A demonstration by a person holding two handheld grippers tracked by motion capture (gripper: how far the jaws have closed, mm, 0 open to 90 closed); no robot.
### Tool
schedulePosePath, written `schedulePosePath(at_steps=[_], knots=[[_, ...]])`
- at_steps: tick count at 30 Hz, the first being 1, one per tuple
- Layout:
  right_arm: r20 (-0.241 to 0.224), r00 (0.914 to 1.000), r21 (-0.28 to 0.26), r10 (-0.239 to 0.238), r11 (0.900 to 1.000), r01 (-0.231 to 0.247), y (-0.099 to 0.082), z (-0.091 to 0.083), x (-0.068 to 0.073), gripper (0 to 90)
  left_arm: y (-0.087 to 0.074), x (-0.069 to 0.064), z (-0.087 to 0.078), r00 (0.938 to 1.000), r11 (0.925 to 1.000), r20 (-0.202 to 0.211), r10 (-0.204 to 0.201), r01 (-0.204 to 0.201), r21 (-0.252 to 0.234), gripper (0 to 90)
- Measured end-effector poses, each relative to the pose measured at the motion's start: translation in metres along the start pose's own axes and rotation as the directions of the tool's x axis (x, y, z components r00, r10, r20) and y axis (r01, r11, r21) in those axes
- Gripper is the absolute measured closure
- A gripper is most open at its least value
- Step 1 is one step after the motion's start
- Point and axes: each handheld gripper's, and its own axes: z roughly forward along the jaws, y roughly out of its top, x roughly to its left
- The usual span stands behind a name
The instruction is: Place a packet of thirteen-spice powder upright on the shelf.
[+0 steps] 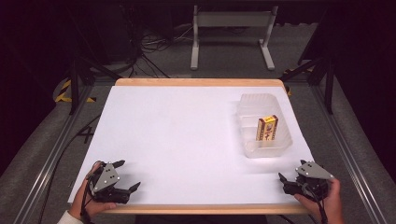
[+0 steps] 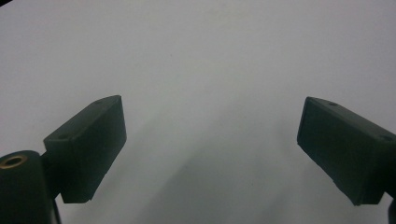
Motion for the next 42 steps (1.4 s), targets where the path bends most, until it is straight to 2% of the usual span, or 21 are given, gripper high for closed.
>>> schedulePosePath(at_steps=[12, 25, 42], knots=[[0.008, 0.9998, -0.015, 0.017, 0.9997, -0.017, 0.0001, -0.0033, -0.0024, 11.9, 0.0005, -0.0003, 0.0011, 1.0, 1.0, 0.004, 0.005, -0.005, 0.005, 8.9], [0.008, 1.0, -0.013, 0.004, 0.9999, -0.003, 0.0009, -0.0031, -0.0005, 11.6, 0.0005, -0.0003, 0.0012, 1.0, 0.9999, 0.005, 0.008, -0.008, 0.006, 8.9], [0.012, 0.9998, -0.017, 0.013, 0.9998, -0.013, -0.0004, -0.0043, -0.0013, 11.4, 0.0022, 0.0004, 0.0035, 0.9999, 0.9999, 0.01, 0.013, -0.013, 0.009, 8.9]])
